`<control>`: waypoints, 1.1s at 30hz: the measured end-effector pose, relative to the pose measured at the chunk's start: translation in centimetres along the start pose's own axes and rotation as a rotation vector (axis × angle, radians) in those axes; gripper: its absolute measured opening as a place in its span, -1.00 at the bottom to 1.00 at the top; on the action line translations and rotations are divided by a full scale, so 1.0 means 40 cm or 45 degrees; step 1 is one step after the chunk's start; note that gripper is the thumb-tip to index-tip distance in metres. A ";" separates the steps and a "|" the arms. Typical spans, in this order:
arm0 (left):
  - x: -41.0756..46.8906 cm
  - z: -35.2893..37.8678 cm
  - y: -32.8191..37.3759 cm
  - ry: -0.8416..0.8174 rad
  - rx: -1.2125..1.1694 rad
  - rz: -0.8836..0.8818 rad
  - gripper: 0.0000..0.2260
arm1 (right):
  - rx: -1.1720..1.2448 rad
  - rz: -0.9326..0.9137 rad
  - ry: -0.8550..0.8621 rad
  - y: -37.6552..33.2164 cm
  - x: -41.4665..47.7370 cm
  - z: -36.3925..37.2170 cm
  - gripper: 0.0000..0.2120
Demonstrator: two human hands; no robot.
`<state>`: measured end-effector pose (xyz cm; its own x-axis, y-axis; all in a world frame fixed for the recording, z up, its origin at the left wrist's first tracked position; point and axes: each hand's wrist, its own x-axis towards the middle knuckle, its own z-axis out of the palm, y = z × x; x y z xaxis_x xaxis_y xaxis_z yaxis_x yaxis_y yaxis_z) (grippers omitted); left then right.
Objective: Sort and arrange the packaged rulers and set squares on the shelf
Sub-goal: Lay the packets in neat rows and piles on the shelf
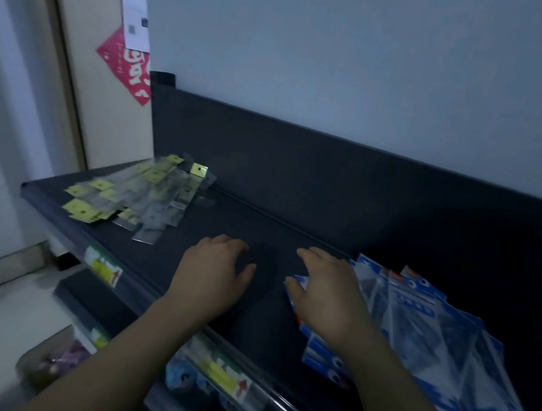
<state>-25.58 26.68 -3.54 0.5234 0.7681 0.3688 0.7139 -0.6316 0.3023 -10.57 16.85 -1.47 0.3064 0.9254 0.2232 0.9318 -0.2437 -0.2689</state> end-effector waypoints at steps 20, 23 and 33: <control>0.369 -0.078 -0.683 -0.170 0.267 -0.271 -0.49 | 0.496 0.222 -0.043 -0.464 0.493 0.307 -0.68; 0.374 -0.061 -0.706 -0.146 0.201 -0.279 -0.50 | 0.551 0.251 -0.075 -0.480 0.522 0.337 -0.65; 0.354 -0.043 -0.718 0.050 -0.087 -0.335 -0.71 | 0.433 0.158 -0.078 -0.439 0.544 0.401 -0.52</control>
<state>-39.48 55.51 -5.49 0.3044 0.9031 0.3031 0.7892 -0.4172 0.4507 -23.37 45.94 -6.92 0.3914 0.9129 0.1155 0.7673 -0.2545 -0.5886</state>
